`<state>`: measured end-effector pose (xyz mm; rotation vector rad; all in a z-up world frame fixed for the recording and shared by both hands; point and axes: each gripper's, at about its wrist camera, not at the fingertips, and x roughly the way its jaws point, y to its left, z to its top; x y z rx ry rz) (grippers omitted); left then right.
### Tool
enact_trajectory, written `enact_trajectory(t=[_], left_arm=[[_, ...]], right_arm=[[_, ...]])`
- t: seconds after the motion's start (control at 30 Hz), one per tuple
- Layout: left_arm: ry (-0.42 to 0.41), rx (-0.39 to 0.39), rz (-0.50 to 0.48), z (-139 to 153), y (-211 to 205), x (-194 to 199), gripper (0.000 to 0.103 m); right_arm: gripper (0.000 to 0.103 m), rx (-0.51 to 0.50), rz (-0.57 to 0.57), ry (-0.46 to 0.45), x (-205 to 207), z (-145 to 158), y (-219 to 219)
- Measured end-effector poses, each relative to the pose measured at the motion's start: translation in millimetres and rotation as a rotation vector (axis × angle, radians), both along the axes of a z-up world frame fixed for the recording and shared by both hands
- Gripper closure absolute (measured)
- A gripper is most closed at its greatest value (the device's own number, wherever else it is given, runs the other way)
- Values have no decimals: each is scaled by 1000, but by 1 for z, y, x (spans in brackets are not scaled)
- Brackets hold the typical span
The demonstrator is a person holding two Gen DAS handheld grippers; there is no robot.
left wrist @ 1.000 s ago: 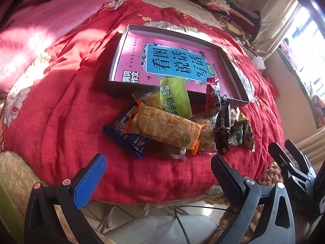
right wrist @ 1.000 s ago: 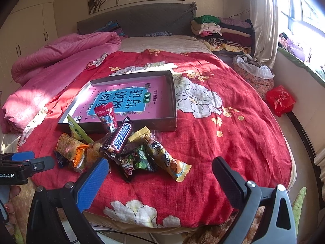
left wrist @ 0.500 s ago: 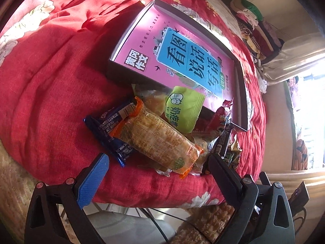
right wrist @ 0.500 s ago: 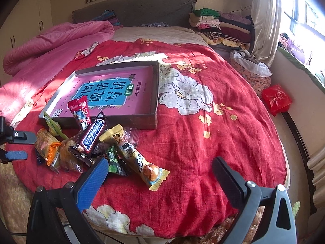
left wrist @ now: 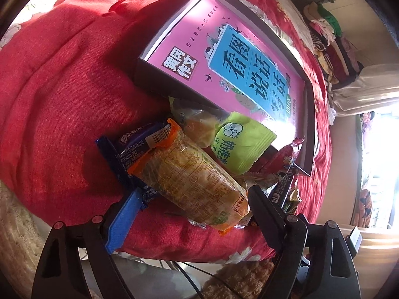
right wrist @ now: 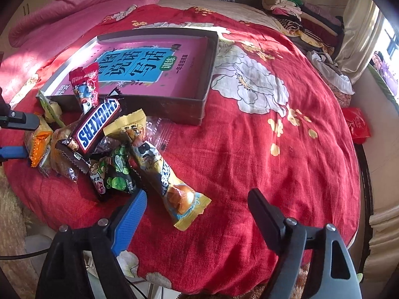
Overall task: Organize snacks
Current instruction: 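Grasp the orange-ended cracker pack with left tool while right tool grasps yellow bar, then carry the cracker pack with left tool while right tool carries yellow bar to tray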
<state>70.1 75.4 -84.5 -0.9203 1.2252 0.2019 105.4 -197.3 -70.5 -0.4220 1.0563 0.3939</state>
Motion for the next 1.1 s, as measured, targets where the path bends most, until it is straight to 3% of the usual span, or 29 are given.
enact_trajectory(t=[0.03,0.1,0.27,0.33,0.37,0.63,0.9,1.1], left_arm=[[5,-1,7,0,0,0,20],[15,-7,20,-2,0,1,23],[31,-34,49,-4,1,-2,39],[7,-60,42,-3,1,-4,60],[-4,-73,34,-2,1,-4,64],[-45,-66,4,7,2,-9,73],[-121,20,-51,27,4,-18,73],[-170,91,-53,40,12,-23,73]], right_arm=[[29,-18,21,-4,0,-2,4],[46,-40,70,2,0,-7,13],[65,-59,135,-7,-2,-12,24],[70,-39,133,-2,-2,-12,21],[77,-24,124,0,-1,-10,19],[78,182,43,29,9,6,-10],[78,428,-52,48,16,24,-37],[78,488,-60,21,17,33,-33]])
